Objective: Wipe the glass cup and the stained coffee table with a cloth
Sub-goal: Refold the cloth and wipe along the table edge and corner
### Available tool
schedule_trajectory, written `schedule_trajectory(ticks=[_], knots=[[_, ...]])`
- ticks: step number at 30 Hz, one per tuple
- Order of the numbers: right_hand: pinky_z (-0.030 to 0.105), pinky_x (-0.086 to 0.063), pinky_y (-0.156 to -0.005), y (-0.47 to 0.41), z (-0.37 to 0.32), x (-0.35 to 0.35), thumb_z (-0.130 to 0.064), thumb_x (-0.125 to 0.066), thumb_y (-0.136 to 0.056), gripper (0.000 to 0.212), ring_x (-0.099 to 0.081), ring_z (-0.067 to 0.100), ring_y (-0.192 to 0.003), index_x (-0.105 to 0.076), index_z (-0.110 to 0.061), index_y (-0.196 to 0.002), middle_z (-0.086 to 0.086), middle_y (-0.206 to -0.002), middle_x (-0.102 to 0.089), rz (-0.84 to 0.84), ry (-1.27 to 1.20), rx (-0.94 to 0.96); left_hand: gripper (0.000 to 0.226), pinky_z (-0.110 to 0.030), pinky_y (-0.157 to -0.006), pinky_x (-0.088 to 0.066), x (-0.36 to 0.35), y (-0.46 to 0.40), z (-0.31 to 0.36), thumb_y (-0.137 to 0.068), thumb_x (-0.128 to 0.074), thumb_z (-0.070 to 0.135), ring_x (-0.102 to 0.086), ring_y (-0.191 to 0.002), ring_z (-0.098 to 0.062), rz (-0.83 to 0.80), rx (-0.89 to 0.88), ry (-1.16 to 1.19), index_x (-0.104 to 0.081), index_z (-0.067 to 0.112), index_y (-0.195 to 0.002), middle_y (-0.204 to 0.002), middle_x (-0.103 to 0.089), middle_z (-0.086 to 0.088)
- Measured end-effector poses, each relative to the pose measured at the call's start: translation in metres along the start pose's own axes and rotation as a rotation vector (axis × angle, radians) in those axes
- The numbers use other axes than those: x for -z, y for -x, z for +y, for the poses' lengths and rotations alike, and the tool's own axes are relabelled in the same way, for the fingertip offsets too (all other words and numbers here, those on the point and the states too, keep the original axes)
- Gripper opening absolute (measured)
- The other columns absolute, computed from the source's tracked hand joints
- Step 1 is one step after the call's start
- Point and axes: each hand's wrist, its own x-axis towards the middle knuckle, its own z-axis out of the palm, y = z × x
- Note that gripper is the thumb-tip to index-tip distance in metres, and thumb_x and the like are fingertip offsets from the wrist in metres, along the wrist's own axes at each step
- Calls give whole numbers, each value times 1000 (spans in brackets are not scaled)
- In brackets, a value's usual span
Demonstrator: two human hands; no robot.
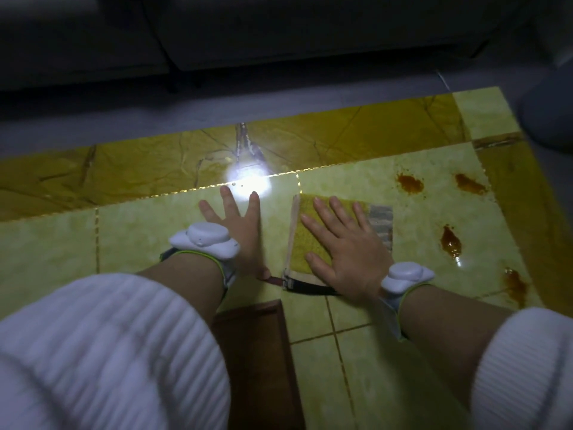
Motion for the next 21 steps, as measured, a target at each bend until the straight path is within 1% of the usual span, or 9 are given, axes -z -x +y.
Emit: schedule_trajectory(ticks=[7, 11, 13, 15, 18, 21], knots=[[55, -3, -122, 2, 5, 1, -59, -32, -96, 67, -1, 25, -153, -24, -31, -156, 1, -166, -9, 29, -30, 19, 135, -62, -114, -21, 8, 10, 7, -66, -88, 39, 17, -143, -50, -4, 8, 23, 14, 31, -154, -157, 31, -12], [56, -3, -121, 3, 6, 1, -58, -32, -97, 66, -4, 26, -153, -24, -31, -156, 2, -166, -11, 20, -54, 53, 130, -55, -117, -17, 14, 15, 15, -65, -86, 47, 11, -145, -49, -7, 27, 27, 6, 28, -155, -160, 23, -15], [55, -3, -121, 4, 13, 0, -57, -34, -97, 65, -5, 26, -153, -26, -30, -156, 2, -166, -11, 20, -74, 85, 129, -52, -117, -14, 15, 15, 27, -66, -82, 54, 9, -145, -50, 8, 29, 8, 7, 27, -155, -160, 20, -16], [54, -2, -122, 7, 26, 2, -57, -34, -97, 65, -4, 25, -153, -26, -31, -155, 1, -166, -10, 14, -78, 120, 118, -51, -118, -13, 15, 11, 44, -73, -74, 59, 8, -145, -49, 37, 19, 27, 6, 30, -155, -161, 18, -14], [53, -1, -122, 11, 46, 3, -58, -33, -97, 65, -1, 23, -154, -23, -31, -156, 0, -166, -6, 13, -59, 138, 99, -49, -118, -12, 12, 6, 61, -84, -62, 58, 6, -146, -48, 89, 17, 102, 1, 32, -156, -162, 16, -11], [52, 0, -122, 15, 70, 6, -58, -32, -98, 65, 1, 22, -154, -21, -32, -156, -1, -166, -4, 12, -55, 93, 94, -50, -118, -13, 8, 0, 84, -86, -59, 58, 6, -146, -48, 117, 3, 133, 0, 35, -155, -162, 16, -10]])
